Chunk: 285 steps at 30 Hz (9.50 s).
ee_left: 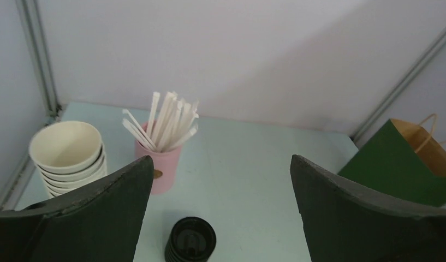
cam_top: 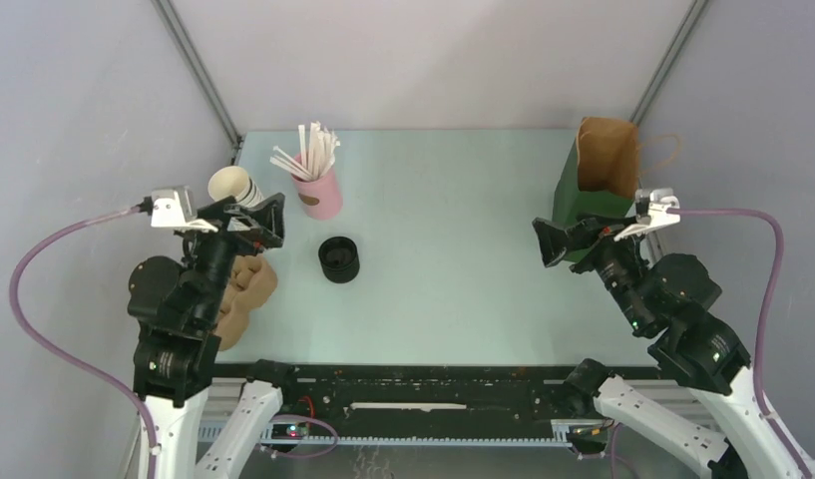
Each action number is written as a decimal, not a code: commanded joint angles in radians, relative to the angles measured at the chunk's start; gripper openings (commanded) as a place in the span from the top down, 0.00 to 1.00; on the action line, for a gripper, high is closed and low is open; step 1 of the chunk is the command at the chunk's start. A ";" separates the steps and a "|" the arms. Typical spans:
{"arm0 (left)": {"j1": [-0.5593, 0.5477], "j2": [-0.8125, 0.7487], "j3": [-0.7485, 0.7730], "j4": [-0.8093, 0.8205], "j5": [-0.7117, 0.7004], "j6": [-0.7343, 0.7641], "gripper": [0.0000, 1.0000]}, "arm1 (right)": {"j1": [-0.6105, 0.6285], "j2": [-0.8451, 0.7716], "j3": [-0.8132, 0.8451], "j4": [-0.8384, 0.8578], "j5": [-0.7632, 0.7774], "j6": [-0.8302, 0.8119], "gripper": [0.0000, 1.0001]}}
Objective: Pack the takeout coffee
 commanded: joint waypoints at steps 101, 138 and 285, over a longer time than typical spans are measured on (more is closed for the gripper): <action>0.508 0.899 0.521 -0.452 -0.045 -0.175 0.73 | 0.099 0.040 0.030 -0.080 -0.106 -0.070 0.00; 0.502 0.984 0.583 -0.460 -0.036 -0.158 0.89 | 0.099 0.040 0.031 -0.072 -0.108 -0.067 0.00; -0.089 0.884 -0.044 -0.203 -0.250 -0.140 0.49 | 0.091 0.091 -0.093 -0.145 -0.260 -0.031 0.00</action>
